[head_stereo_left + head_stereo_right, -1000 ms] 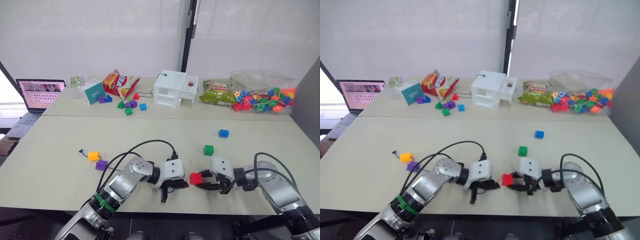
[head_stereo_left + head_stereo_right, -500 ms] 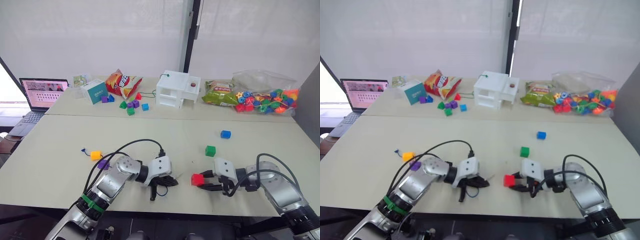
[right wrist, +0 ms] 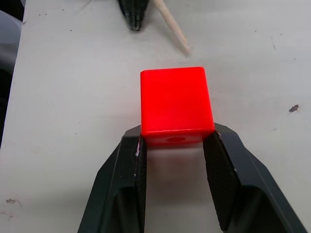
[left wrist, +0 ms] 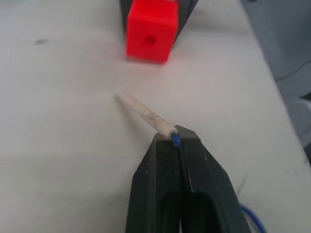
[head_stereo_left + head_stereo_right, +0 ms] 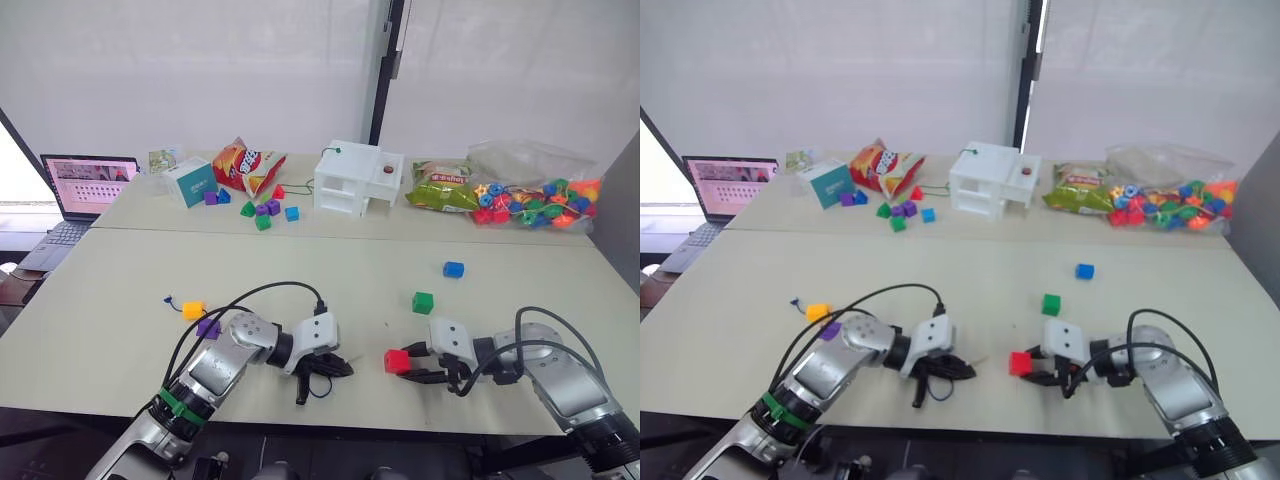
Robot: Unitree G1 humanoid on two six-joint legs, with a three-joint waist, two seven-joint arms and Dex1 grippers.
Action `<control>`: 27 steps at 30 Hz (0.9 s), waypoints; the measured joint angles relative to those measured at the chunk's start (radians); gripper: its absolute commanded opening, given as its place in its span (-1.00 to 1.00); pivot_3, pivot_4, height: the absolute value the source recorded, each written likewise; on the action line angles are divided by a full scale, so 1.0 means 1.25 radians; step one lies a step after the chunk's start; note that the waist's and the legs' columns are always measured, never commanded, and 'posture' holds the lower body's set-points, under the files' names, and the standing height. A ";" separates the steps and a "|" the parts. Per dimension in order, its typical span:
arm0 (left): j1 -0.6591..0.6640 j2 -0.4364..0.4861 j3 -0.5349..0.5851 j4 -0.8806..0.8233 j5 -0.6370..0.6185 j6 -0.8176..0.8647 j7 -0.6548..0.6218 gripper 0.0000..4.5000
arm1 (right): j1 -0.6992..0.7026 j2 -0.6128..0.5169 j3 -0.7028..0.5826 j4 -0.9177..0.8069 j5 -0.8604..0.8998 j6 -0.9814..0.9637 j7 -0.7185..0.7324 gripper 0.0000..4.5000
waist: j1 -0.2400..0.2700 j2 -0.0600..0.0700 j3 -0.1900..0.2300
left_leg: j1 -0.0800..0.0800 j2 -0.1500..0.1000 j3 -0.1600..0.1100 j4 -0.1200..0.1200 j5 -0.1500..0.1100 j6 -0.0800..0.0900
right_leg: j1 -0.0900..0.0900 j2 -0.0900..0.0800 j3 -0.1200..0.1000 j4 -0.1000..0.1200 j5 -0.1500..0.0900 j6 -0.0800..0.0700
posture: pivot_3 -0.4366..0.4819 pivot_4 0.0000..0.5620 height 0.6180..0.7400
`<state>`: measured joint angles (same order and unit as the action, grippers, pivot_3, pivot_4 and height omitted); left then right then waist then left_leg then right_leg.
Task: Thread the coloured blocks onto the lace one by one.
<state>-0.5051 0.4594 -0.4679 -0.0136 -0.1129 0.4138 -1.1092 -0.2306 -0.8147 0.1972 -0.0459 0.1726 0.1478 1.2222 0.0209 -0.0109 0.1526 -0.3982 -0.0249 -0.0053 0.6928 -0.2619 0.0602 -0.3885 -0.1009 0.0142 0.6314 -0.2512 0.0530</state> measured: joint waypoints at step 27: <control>0.124 0.004 0.067 -0.147 0.010 0.071 0.148 0.37 | 0.016 0.048 -0.004 -0.054 -0.001 0.064 -0.068 -0.49 | -0.014 0.000 0.000 | 0.001 0.002 0.001 -0.005 0.000 -0.001 | -0.002 0.000 0.002 -0.001 0.000 -0.001 | -0.05 -0.47 1.00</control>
<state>-0.3495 0.4648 -0.3842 -0.1969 -0.1005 0.5026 -0.9239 -0.2108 -0.7548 0.1919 -0.1128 0.1715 0.2274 1.1376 0.0028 -0.0110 0.1525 -0.3964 -0.0221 -0.0044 0.6871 -0.2614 0.0590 -0.3905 -0.1003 0.0167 0.6306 -0.2508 0.0518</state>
